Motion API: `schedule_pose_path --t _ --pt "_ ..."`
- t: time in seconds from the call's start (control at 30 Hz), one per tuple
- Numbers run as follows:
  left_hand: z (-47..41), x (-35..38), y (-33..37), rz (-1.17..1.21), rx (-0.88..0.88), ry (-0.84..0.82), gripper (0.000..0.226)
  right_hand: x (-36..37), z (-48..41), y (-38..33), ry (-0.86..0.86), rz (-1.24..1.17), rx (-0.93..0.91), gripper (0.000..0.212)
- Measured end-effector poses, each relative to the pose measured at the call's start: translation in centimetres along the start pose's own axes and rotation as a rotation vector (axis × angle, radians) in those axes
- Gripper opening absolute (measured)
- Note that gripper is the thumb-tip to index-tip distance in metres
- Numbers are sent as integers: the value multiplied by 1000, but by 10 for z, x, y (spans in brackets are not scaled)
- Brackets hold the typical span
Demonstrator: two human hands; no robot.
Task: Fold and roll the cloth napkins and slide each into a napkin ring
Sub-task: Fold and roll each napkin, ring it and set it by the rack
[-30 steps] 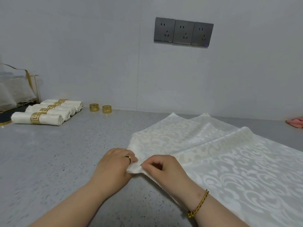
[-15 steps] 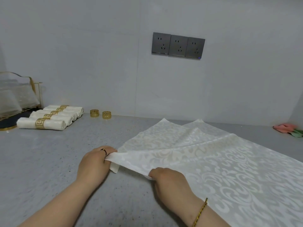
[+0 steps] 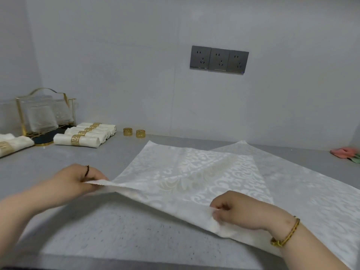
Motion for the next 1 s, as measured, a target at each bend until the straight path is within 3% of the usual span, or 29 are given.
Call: schedule_pose_path --t 0.03,0.1,0.17,0.23,0.37,0.57,0.73,0.9,1.0 --pt "7 6 -2 16 -73 -114 8 -1 5 2 -28 -52 -4 27" --pt "19 17 -10 -92 -190 -316 36 -6 16 7 -23 -117 -7 31" --pt "22 23 -23 -251 -291 -361 27 -14 21 15 17 -118 18 37" --pt "17 15 -36 -368 -397 -253 23 -18 19 26 61 -72 69 34" --pt "4 15 -50 -309 -410 -68 42 -28 11 49 204 97 235 23" --pt "7 5 -75 -220 -473 182 23 -38 -1 64 418 194 279 21" --pt "-9 12 -72 -230 -419 208 15 -47 -33 57 476 310 204 27" --pt "-26 16 -66 -326 -409 219 35 -48 -56 51 485 375 164 28" --pt "-34 13 -72 -349 -438 241 32 -48 -70 53 454 401 181 28"
Point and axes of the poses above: each hand's wrist, its own z-axis away from the middle knuckle, its own x-axis out of the palm, y = z × x, the point moved 9 cm from there along -z, towards the middle knuckle, and after that the axes turned 14 degrees about -y, right-handed, at the moved point
